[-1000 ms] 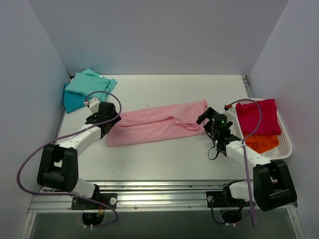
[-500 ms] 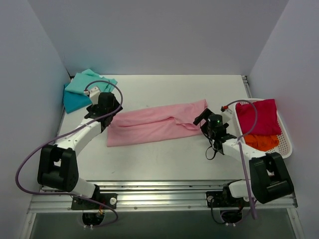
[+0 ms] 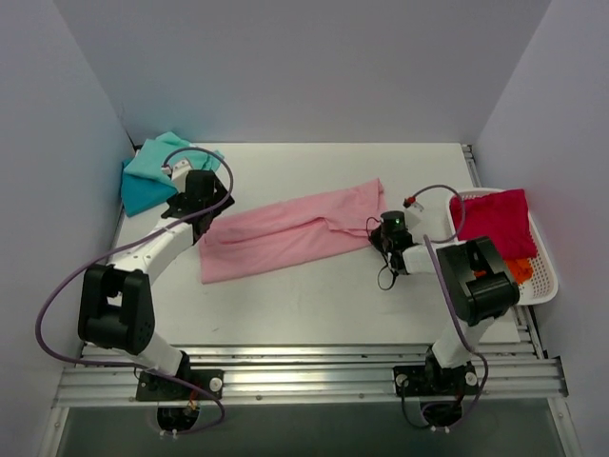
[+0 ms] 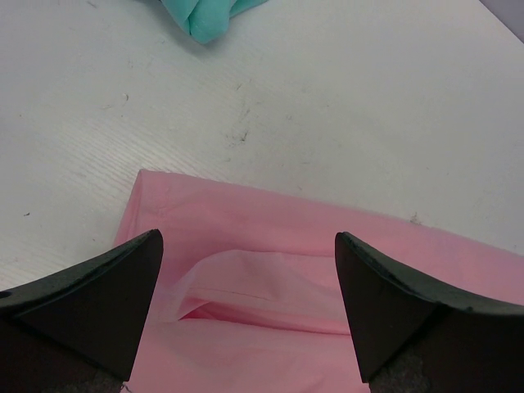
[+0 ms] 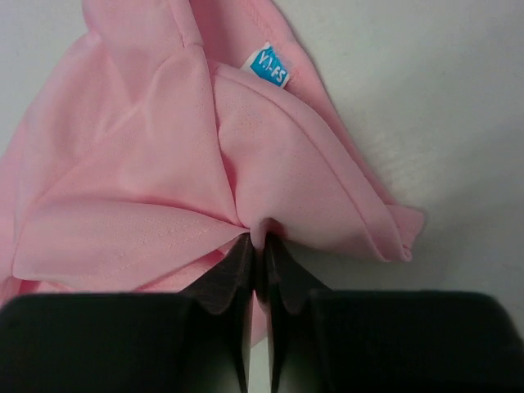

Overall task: Fold and stack the t-shirts
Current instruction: Rotate the tshirt 90 degrees

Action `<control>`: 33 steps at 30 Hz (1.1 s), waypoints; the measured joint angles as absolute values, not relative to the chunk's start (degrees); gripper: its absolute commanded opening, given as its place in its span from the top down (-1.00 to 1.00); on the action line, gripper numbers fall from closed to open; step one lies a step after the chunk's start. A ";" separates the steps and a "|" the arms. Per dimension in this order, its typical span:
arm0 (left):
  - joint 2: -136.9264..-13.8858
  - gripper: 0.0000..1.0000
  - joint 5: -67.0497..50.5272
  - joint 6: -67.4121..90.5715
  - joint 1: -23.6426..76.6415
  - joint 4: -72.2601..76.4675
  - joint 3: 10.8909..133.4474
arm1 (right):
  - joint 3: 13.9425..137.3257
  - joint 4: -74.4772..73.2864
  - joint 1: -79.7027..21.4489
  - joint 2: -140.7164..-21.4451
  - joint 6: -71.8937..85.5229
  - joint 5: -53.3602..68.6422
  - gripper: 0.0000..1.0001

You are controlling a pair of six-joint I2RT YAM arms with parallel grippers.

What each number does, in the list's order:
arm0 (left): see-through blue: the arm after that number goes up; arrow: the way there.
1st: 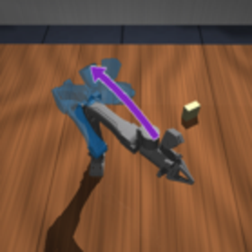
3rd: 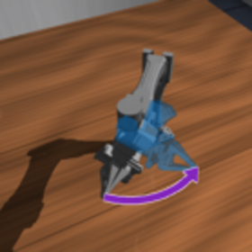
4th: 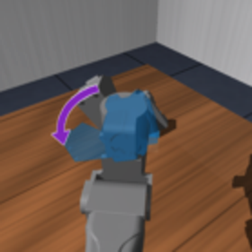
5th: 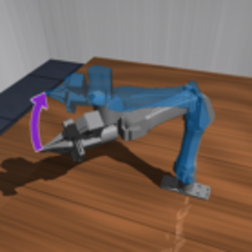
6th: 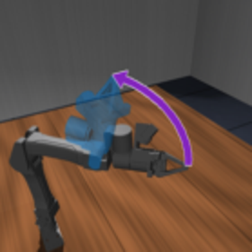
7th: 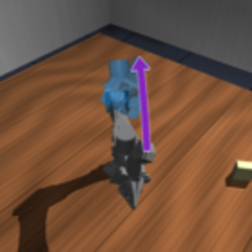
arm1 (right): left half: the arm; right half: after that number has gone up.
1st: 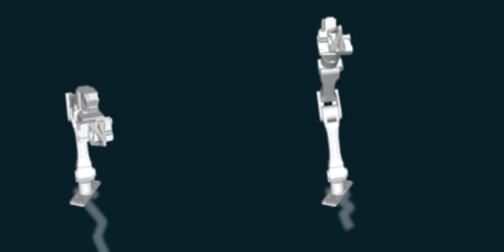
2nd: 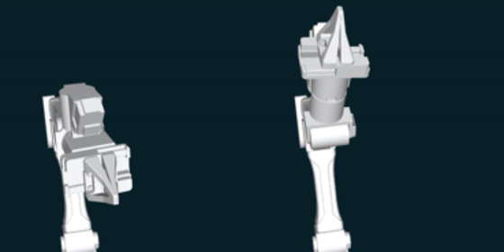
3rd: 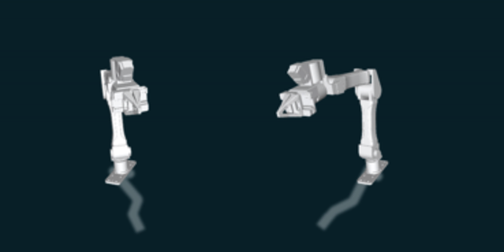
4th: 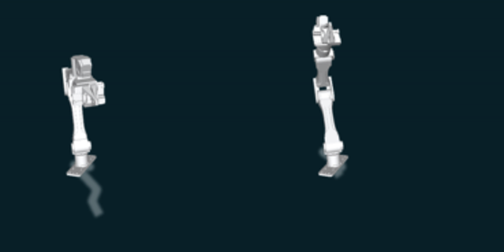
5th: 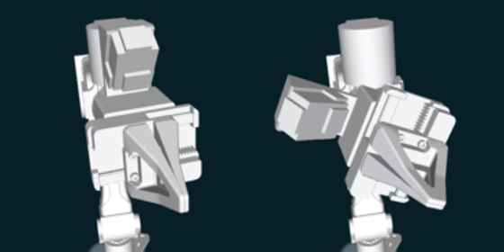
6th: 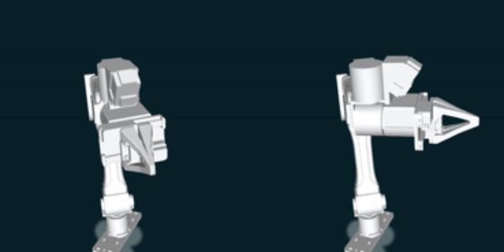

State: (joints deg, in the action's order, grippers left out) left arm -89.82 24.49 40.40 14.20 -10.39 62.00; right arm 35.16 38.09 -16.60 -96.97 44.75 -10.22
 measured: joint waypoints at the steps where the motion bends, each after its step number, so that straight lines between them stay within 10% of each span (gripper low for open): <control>1: -89.82 -0.90 24.08 40.25 13.96 -10.09 62.00 | 36.47 38.22 -16.60 -98.35 44.77 -10.07 1.00; 10: -89.82 -0.90 21.54 39.72 12.38 -9.28 62.13 | 62.24 34.20 -15.29 -116.99 43.53 -9.80 0.97; 15: -89.65 -0.90 21.39 39.53 12.36 -9.32 63.20 | 87.72 38.92 -10.79 -135.11 43.46 -0.78 -0.98; 20: -88.12 -0.90 21.39 39.31 12.19 -9.32 62.67 | 103.44 44.77 -6.90 -146.89 44.66 14.55 -0.99; 33: -85.95 -0.90 21.82 39.35 11.88 -8.23 60.66 | 59.79 41.65 -13.39 -103.07 40.38 5.93 -1.00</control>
State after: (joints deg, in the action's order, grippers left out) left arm -85.95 21.82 39.35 11.88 -8.23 60.66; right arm 59.79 41.65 -13.39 -103.07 40.38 5.93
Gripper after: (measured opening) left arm 0.949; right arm 0.996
